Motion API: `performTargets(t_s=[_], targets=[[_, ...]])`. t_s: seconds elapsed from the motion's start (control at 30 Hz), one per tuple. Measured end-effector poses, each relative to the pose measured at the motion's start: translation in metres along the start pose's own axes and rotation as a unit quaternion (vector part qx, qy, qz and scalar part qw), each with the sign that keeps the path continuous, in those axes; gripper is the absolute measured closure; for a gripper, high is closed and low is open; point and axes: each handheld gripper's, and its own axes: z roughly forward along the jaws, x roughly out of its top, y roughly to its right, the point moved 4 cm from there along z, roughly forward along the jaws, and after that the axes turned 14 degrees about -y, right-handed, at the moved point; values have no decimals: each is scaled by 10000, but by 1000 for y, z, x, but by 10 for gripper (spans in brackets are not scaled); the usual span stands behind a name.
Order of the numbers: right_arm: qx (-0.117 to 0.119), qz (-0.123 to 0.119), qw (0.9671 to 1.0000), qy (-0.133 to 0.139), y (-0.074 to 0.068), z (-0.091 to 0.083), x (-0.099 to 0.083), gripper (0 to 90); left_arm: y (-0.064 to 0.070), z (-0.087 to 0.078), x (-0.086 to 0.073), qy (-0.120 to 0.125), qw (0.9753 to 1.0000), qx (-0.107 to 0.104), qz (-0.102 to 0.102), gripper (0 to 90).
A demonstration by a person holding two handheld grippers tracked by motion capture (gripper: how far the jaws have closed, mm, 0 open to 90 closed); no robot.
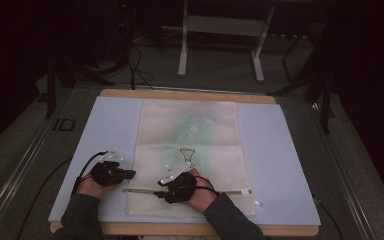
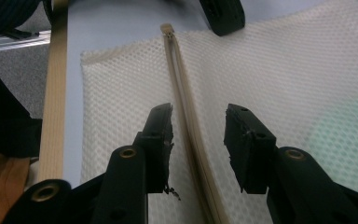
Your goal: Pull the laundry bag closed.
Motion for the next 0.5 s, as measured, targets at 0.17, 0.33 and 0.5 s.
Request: performTargets(t_s=[0.17, 0.33, 0.5], targets=[[21, -73, 10000, -2, -3, 5, 8, 635, 0, 0, 0, 1, 10000, -6, -2, 896], [47, -94, 9999, 23, -4, 9, 13, 651, 0, 0, 0, 12, 10000, -16, -11, 896], [66, -124, 9999, 24, -6, 14, 20, 677, 0, 0, 0, 17, 10000, -20, -14, 896]])
